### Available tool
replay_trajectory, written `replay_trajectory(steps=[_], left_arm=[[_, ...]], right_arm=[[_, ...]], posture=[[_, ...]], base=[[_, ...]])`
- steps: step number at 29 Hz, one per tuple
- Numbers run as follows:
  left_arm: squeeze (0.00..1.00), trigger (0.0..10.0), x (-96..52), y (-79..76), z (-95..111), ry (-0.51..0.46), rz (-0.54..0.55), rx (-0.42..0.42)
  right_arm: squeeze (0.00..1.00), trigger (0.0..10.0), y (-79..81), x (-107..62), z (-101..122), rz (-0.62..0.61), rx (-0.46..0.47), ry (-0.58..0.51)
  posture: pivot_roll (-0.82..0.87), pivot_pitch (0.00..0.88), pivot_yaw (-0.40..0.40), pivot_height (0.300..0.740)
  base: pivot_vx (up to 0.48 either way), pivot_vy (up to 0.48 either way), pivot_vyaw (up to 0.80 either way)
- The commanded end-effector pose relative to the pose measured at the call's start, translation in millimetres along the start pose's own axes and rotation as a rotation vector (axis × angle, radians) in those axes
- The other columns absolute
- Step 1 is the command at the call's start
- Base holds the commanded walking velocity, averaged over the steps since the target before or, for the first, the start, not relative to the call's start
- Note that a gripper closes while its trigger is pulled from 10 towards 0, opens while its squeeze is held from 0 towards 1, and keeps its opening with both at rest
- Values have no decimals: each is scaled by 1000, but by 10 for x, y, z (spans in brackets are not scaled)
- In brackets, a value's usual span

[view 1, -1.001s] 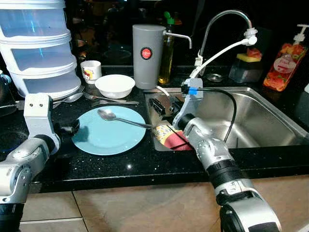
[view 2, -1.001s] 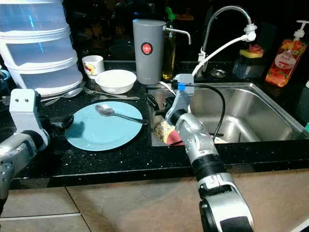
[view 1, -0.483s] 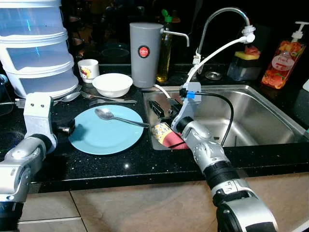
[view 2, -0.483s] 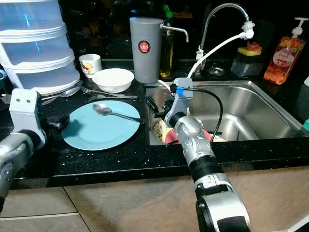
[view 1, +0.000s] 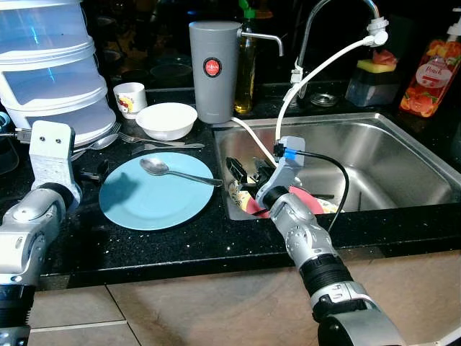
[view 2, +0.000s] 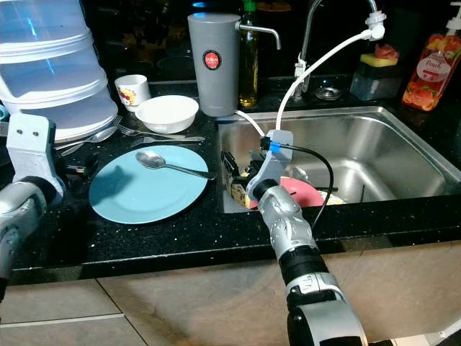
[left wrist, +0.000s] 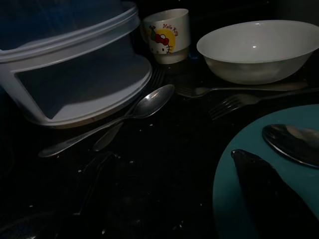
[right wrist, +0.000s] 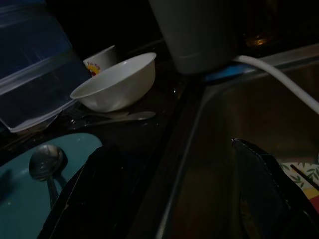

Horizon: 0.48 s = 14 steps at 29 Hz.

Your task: Kitchen organization

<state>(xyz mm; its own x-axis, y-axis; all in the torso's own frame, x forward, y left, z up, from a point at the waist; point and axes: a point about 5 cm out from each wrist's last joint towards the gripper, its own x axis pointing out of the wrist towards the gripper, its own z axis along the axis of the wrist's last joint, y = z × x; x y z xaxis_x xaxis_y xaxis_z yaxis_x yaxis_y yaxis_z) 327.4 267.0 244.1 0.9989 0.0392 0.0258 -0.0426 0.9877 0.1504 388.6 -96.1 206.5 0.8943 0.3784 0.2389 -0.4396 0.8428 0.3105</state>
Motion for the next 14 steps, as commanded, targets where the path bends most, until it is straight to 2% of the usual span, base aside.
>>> replay_trajectory(steps=[1, 10, 14], left_arm=[[0, 10000, 3, 92, 26, 10, 32, 19], [0, 10000, 15, 75, 14, 2, 40, 25], [0, 10000, 8, 54, 0, 4, 32, 14]], right_arm=[[0, 10000, 2, -18, -17, -6, 22, -13], [0, 10000, 7, -14, -1, -4, 28, -18], [0, 10000, 21, -16, -12, 1, 27, -10]], posture=[[153, 108, 34, 740], [140, 103, 13, 740], [137, 102, 7, 740]], base=[[0, 0, 0], [0, 0, 0], [0, 432, 0]])
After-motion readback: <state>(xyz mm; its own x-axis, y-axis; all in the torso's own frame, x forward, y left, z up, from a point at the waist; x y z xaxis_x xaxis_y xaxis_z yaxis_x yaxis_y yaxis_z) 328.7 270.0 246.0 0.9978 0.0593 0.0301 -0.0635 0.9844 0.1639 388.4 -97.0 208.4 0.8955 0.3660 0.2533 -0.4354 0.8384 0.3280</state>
